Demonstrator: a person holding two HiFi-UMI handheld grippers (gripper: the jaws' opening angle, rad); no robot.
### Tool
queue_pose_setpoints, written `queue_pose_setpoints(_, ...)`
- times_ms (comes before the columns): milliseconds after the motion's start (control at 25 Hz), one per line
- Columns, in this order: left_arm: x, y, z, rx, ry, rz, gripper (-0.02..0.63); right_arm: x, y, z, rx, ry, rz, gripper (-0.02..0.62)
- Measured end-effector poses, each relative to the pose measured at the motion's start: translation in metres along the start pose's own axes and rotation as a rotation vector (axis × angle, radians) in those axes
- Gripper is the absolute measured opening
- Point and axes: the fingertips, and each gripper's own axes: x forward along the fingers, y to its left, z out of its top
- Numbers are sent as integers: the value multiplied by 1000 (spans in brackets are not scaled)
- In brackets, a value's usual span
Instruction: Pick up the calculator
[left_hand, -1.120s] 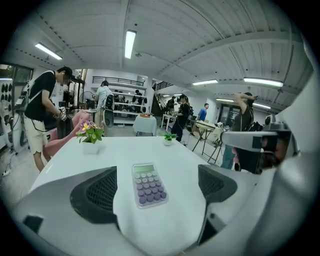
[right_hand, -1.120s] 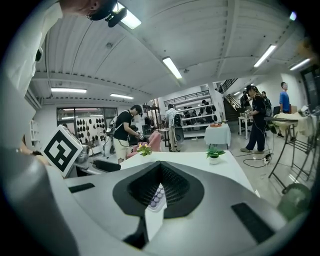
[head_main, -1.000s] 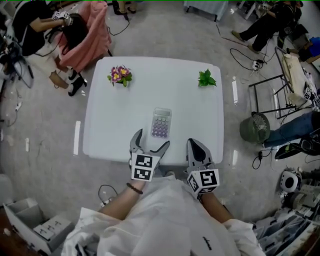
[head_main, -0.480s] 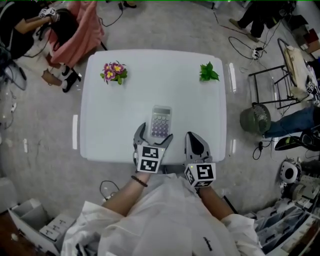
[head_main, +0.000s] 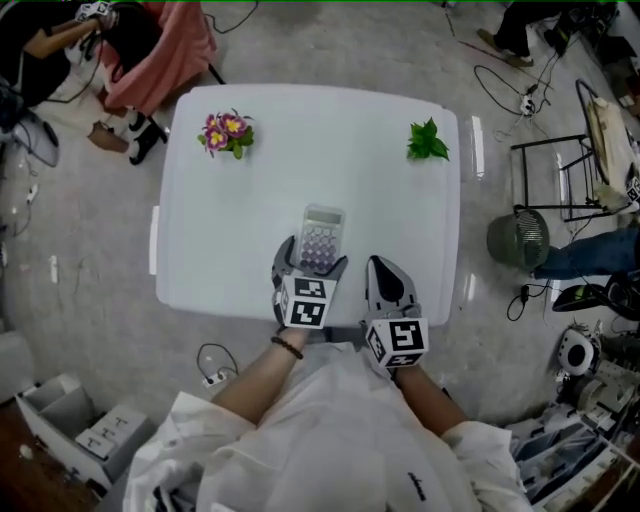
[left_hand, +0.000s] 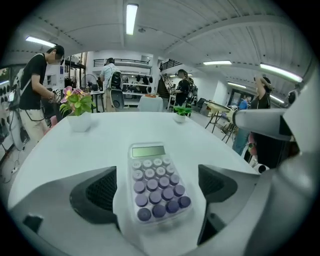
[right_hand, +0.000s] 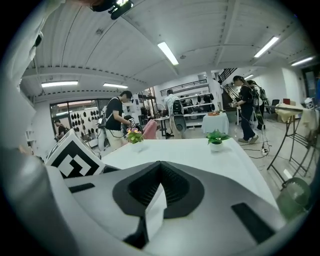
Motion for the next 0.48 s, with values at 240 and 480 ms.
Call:
queue_pose_setpoints(240, 19, 1, -7, -16, 42, 37, 488, 9, -9, -6, 3, 19, 32, 17)
queue_pose_setpoints(480, 36, 6, -9, -16, 86, 82, 497, 12, -18, -16, 17, 35, 54, 17)
